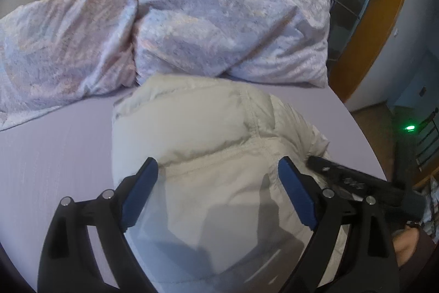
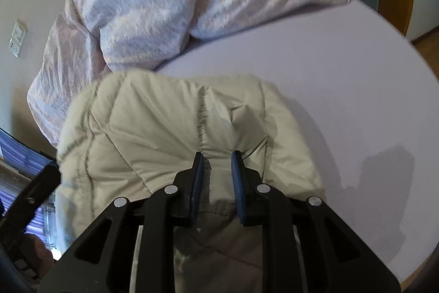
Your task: Fold large clothes
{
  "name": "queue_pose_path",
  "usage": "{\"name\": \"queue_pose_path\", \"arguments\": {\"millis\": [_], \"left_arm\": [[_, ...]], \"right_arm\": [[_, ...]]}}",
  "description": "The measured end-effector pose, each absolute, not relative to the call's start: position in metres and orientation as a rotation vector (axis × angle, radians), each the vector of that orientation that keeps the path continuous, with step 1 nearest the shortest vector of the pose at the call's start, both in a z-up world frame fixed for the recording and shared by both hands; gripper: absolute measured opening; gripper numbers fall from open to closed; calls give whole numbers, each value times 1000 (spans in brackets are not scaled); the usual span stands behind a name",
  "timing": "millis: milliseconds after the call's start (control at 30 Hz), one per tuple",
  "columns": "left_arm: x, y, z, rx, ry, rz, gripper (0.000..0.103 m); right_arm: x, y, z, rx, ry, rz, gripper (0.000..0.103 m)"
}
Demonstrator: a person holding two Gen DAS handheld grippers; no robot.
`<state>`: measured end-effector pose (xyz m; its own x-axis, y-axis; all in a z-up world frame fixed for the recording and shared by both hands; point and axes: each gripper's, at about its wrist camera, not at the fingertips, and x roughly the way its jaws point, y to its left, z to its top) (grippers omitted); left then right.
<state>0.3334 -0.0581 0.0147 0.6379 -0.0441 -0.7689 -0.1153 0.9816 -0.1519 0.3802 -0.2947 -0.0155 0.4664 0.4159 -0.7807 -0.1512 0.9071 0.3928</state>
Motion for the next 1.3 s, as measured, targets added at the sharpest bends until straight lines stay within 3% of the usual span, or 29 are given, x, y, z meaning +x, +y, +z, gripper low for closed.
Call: {"name": "queue_pose_path", "arguments": {"millis": [167,367,1300], "left_arm": [[342,-54,3,-184,890,84,91],[342,-71,-12,-85,847,84,101],[353,-80,-50,-77,816,90,101]], "right_arm": [[384,-282,7,211,939,357,22],[392,-277,-27,146,966,318,22],[389,-275,-59,113,894,347,22]]}}
